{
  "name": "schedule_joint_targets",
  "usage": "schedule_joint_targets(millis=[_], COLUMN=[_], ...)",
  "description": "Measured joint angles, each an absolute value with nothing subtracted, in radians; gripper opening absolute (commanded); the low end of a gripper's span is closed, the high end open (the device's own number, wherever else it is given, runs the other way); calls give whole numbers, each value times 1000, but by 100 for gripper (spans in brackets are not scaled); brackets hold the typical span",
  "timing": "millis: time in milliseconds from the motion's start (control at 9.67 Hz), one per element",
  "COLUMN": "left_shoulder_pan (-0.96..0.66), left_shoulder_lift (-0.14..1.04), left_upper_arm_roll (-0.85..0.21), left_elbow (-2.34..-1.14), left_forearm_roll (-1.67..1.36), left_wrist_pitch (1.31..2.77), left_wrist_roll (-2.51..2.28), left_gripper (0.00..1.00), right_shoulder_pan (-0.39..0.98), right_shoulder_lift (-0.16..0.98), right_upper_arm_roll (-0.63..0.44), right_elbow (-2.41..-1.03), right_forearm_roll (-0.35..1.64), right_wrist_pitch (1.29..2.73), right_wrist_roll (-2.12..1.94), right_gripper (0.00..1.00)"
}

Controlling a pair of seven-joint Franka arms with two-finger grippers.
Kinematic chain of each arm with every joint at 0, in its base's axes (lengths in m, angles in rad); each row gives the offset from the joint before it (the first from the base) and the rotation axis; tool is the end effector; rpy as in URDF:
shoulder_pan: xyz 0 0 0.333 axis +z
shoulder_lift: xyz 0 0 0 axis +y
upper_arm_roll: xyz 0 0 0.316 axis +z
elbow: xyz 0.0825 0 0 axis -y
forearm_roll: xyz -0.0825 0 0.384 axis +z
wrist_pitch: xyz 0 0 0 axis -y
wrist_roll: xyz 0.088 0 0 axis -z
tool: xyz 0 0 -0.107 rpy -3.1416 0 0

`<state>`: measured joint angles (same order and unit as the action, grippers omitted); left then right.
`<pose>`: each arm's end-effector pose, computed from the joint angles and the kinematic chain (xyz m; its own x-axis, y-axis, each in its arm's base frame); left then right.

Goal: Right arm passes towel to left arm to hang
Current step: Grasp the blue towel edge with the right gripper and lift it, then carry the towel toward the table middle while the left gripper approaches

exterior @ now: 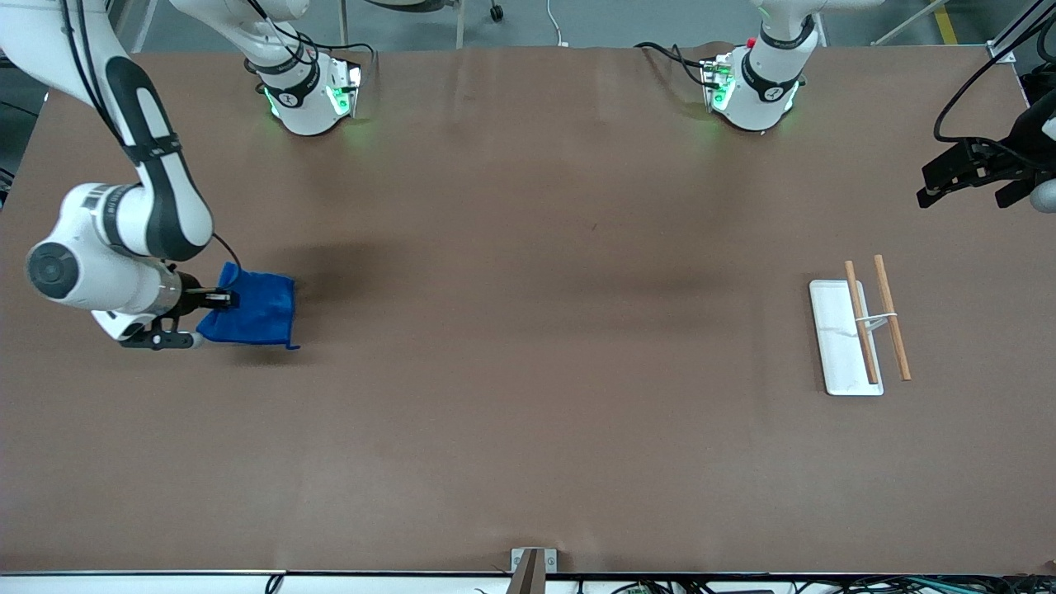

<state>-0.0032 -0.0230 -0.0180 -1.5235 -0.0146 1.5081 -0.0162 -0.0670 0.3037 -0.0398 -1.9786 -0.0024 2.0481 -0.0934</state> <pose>0.5411 -0.0132 0.6538 1.0000 -0.0059 0.0074 -0.0060 -0.9999 0.0143 0.5755 -0.0612 0.2972 0.9726 -0.0104 -0.2321 -0.0126 -0.9999 -0.0080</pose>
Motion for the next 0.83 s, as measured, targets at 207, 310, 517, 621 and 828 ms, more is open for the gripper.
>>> schedule_joint_targets(millis=[207, 310, 517, 621, 828], left_shoulder_pan=[-2, -2, -2, -3, -4], left_shoulder_lift=[-22, -22, -22, -21, -15], left_upper_arm_roll=[-17, -17, -17, -17, -18], left_elbow=[-1523, -1523, -1523, -1524, -1525], left_forearm_roll=[-15, -15, -15, -15, -15], left_wrist_pitch=[1511, 1511, 1511, 1511, 1511], left_wrist_roll=[-16, -16, -16, -15, -13], left_gripper=[100, 100, 100, 100, 100], right_shoulder_pan=[-19, 23, 123, 167, 256], right_shoulder_lift=[272, 247, 200, 189, 187], right_upper_arm_roll=[-35, -33, -28, -27, -24], right_elbow=[-1884, -1867, -1864, -1864, -1866], right_forearm_roll=[18, 40, 152, 271, 518], right_wrist_pitch=[1924, 1901, 1891, 1900, 1986], right_wrist_roll=[-92, -90, -81, -77, -79], right_gripper=[0, 0, 0, 0, 0])
